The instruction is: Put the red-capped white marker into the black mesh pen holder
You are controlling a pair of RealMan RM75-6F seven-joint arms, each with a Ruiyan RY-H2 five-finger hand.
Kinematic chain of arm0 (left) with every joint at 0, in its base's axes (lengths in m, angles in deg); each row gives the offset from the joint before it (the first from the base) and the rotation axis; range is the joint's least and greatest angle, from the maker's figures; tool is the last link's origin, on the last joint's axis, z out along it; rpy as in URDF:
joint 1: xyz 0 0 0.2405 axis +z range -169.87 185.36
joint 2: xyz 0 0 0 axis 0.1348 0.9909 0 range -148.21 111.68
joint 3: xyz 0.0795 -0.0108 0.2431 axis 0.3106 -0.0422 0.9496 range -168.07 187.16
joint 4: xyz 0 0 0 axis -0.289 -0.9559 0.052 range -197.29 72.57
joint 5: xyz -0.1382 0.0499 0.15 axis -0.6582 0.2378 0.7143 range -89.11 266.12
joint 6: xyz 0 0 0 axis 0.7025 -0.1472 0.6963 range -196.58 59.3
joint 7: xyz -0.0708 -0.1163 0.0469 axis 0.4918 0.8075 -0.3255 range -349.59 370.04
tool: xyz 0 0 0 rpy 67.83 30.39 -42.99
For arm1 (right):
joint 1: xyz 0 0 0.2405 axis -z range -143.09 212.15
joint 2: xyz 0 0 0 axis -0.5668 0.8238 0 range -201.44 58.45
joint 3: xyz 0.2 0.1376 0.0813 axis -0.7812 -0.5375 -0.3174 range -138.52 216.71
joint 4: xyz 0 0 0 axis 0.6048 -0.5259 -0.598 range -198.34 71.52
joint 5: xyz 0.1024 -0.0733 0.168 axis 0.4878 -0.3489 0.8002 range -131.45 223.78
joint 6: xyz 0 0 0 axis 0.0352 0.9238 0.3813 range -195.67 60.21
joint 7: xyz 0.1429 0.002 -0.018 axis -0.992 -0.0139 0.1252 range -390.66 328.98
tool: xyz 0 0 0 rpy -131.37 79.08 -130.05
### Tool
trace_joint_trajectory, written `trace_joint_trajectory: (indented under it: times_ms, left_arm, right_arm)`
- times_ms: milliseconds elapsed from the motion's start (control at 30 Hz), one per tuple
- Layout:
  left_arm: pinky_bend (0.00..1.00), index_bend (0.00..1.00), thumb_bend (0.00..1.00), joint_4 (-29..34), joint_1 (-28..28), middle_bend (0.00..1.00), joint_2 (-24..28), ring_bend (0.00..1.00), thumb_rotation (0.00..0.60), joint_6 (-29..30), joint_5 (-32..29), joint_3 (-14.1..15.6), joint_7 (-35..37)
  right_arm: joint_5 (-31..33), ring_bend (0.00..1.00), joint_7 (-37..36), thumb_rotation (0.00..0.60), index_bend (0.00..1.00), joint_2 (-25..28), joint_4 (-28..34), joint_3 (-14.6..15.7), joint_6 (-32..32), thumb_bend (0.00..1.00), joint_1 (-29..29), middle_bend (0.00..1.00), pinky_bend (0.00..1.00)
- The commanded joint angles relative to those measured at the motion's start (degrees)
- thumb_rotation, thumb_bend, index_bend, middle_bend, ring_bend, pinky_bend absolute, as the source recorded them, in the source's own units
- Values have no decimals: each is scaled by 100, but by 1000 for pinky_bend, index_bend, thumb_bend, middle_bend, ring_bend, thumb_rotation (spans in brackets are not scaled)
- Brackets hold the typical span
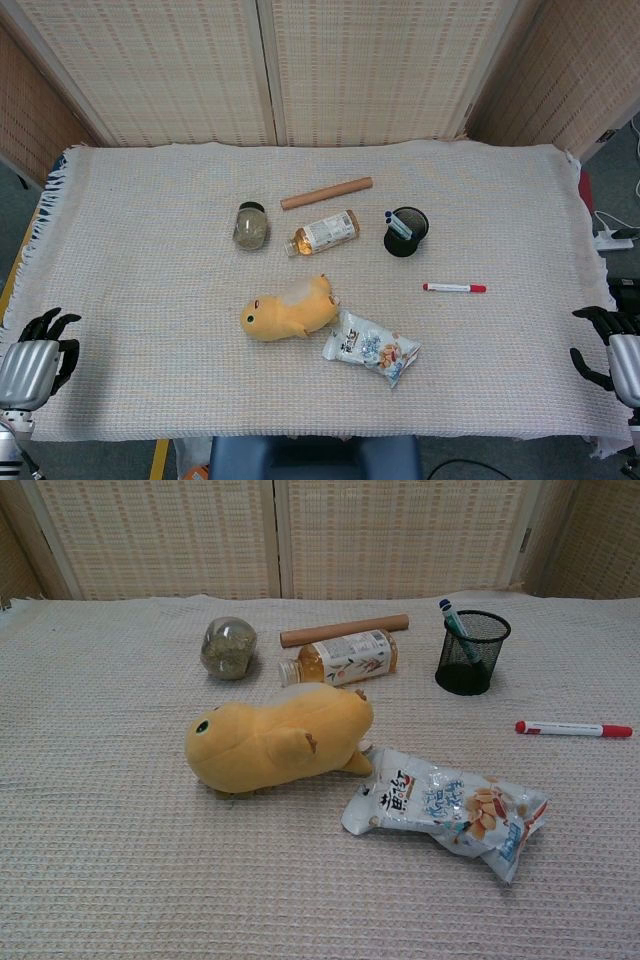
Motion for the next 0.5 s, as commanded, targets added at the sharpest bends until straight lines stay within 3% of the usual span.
trace_joint_trajectory:
  times_ms: [33,300,500]
  left_arm:
    - [156,349,585,4,-5,211,-1,94,600,0,19,6,-12]
    - [156,349,586,64,17,211,31,93,600,54,30,-1,18]
    - [156,349,586,105,21,211,51,94,600,74,90,19,43]
  right_arm:
    - [5,235,12,600,313,-6,-18,6,-34,282,-11,243,202]
    - [57,235,148,600,328,-82,-59,16,-192,282,-71,243,202]
    - [229,235,311,600,327,-188,-267,-138,-750,282,-450,243,202]
